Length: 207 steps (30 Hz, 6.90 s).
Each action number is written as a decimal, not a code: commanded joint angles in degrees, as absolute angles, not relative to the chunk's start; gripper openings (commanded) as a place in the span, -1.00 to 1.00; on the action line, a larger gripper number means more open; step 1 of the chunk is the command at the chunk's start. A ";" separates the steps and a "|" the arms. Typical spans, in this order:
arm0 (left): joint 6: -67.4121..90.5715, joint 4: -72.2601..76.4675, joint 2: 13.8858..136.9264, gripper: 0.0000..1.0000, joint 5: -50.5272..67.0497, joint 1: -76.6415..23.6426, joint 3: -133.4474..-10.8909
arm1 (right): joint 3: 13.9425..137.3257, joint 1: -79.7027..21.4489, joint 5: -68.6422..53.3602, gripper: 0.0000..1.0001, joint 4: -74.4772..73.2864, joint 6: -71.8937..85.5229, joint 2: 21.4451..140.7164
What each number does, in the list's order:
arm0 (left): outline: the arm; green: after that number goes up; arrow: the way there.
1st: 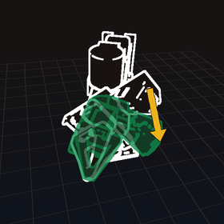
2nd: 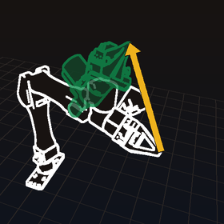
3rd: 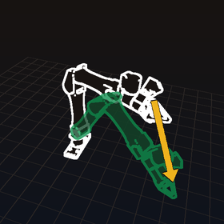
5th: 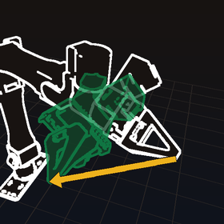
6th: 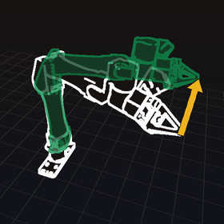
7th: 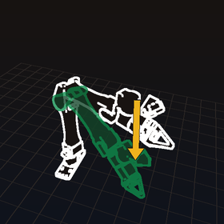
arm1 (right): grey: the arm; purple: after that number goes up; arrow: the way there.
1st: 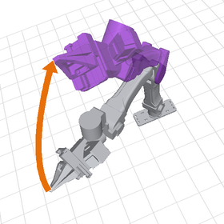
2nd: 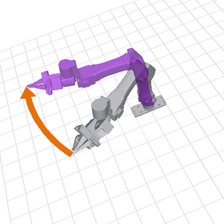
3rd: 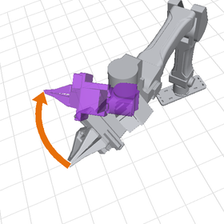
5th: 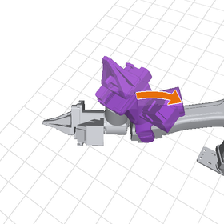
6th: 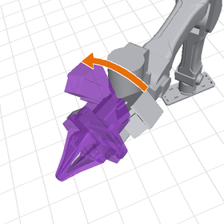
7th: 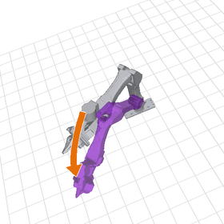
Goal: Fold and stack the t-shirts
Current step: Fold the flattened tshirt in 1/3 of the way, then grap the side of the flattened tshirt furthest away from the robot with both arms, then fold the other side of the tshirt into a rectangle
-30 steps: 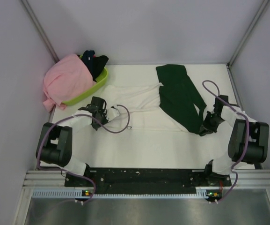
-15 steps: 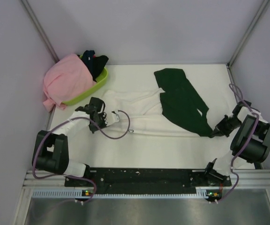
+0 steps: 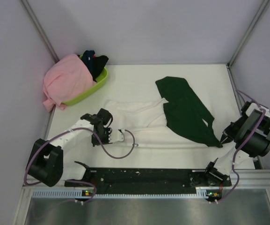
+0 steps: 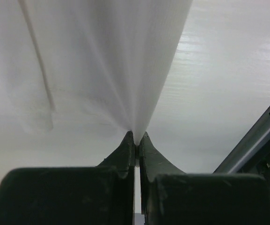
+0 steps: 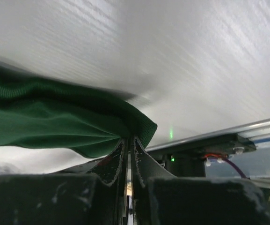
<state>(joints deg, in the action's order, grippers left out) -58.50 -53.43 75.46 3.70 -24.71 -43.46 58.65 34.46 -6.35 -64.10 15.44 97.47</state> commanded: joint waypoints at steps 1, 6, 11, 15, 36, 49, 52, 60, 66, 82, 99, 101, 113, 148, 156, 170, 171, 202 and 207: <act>-59.24 -59.06 72.69 -1.00 -2.55 -26.54 -40.87 | 62.49 35.07 -2.81 -1.00 -68.55 15.64 96.33; -58.89 -59.94 72.42 -0.84 -2.38 -28.03 -40.52 | 61.08 37.27 -6.24 -1.00 -72.24 16.61 101.06; -59.15 -60.30 72.69 -0.25 -4.12 -28.30 -41.48 | 65.73 37.27 -3.43 -0.28 -76.02 15.82 102.66; -60.20 -59.41 73.47 0.09 -7.99 -25.94 -46.64 | 72.58 37.27 -0.88 0.33 -77.61 14.94 102.48; -40.16 -49.14 108.80 0.37 13.88 -11.16 -99.49 | 118.64 7.48 -19.07 0.27 -43.95 13.53 122.22; -37.18 -42.98 115.39 0.50 18.10 -10.20 -96.94 | 136.31 1.32 -24.25 0.18 -44.12 19.33 149.49; -36.65 -43.15 117.24 0.50 18.81 -10.20 -98.17 | 137.72 0.70 -26.53 0.08 -44.03 22.14 152.13; -39.63 -49.64 122.69 0.36 22.41 -10.20 -101.86 | 138.25 0.53 -33.48 -0.67 -43.24 23.56 153.02; -45.17 -57.39 122.52 0.11 25.22 -9.84 -100.99 | 134.48 0.61 -36.12 -1.00 -42.28 22.15 147.05; -41.22 -49.66 104.00 -1.00 18.02 -9.14 -86.60 | 95.14 0.88 -29.90 -1.00 -40.78 14.15 109.11; -47.37 -55.81 89.83 -1.00 18.90 -10.55 -67.42 | 61.44 10.45 -20.75 -1.00 -57.38 14.07 74.10; -48.42 -55.02 88.77 -1.00 17.50 -10.55 -65.75 | 60.21 12.64 -19.43 -1.00 -59.67 13.28 72.87; -47.28 -58.35 90.97 -1.00 19.15 -10.63 -68.02 | 58.44 14.33 -13.45 -1.00 -65.12 13.89 68.65; -12.15 -40.81 112.58 0.49 40.17 -42.79 -104.59 | 47.45 16.26 -16.88 0.07 -57.12 18.54 78.67; -2.99 -30.15 119.79 0.41 35.95 -47.72 -104.33 | 48.43 16.61 -11.16 0.26 -51.15 24.00 72.50; -5.09 -26.80 123.05 -0.24 32.69 -52.82 -96.07 | 41.22 20.39 -16.70 -0.66 -41.49 26.02 80.51; -5.36 -27.33 122.87 -0.38 32.96 -52.82 -95.63 | 40.96 20.48 -16.26 -0.92 -41.40 26.10 79.72; -11.25 -30.32 133.33 -0.27 24.35 -55.81 -112.33 | 41.48 18.72 -24.26 -1.00 -43.51 21.97 75.24; -12.83 -31.46 133.24 -0.26 24.70 -56.07 -111.27 | 41.48 18.72 -24.08 -1.00 -43.42 21.88 75.06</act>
<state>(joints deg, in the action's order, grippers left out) -11.53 -31.70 134.56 25.21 -55.64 -111.63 40.16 18.90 -23.68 -43.94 22.94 75.92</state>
